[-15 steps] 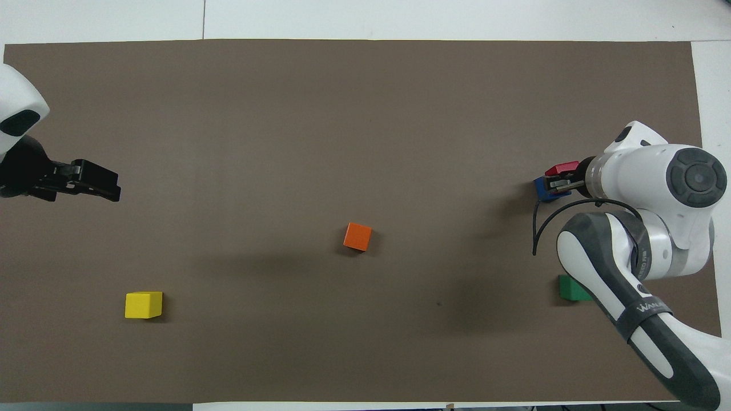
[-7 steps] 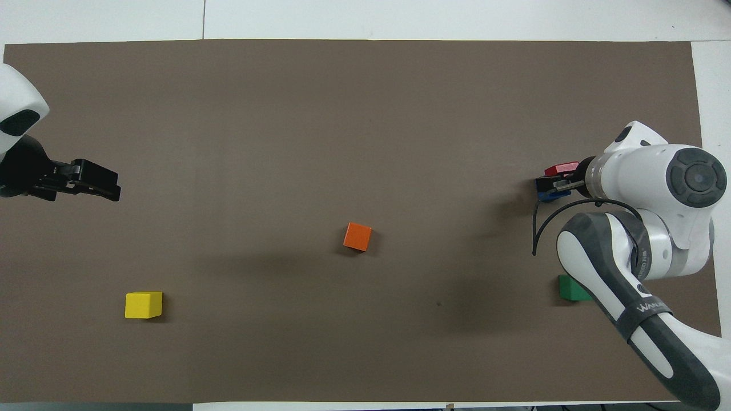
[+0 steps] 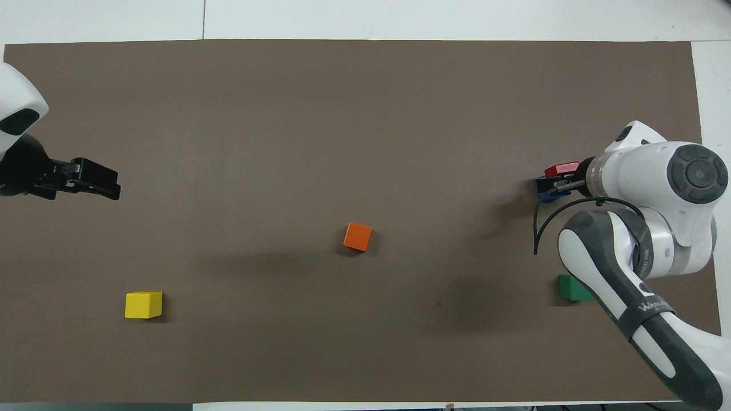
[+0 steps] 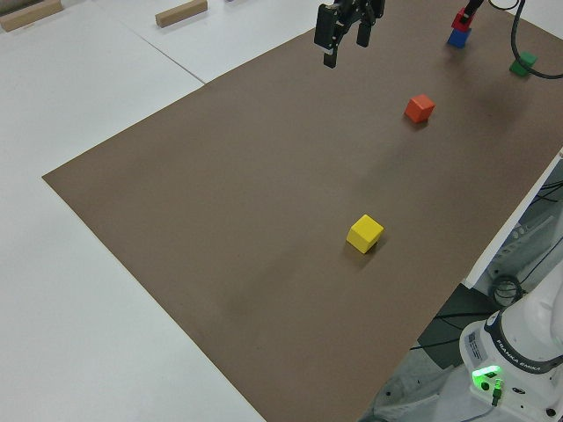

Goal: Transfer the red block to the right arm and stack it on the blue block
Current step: 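Open the right gripper and retract it from the stack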

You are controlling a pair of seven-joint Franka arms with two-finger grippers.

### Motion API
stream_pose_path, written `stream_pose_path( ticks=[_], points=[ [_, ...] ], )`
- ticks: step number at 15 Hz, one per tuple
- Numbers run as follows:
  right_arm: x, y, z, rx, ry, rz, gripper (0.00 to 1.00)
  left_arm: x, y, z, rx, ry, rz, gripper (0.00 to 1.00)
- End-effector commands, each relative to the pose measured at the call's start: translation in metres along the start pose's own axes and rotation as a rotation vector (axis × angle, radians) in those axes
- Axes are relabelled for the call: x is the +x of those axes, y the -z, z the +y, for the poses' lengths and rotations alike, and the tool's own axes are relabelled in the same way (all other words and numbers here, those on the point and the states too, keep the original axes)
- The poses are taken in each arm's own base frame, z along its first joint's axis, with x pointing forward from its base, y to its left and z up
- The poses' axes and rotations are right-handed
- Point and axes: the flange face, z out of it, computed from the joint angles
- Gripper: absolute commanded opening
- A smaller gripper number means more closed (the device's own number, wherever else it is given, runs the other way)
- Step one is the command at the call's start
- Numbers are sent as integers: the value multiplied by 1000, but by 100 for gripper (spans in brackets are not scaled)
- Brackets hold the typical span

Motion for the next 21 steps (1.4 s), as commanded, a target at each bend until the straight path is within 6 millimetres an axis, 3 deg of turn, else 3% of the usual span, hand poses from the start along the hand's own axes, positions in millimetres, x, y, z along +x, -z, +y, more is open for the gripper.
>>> stream_pose_path(
  ticks=[1, 6, 12, 14, 21],
  points=[
    [11, 38, -1, 49, -52, -43, 100, -4, 2, 1, 22, -15, 24, 100],
    [4, 109, 4, 62, -57, -128, 100, -4, 7, 0, 22, -14, 36, 100],
    [-32, 180, 4, 95, -66, -195, 100, -5, 6, 0, 22, -15, 31, 100],
    [-27, 201, 12, 95, -75, -186, 100, -5, 6, 0, 22, -15, 30, 100],
    [-11, 212, 38, 91, -109, -195, 99, -5, 6, 0, 22, -15, 28, 100]
  ],
)
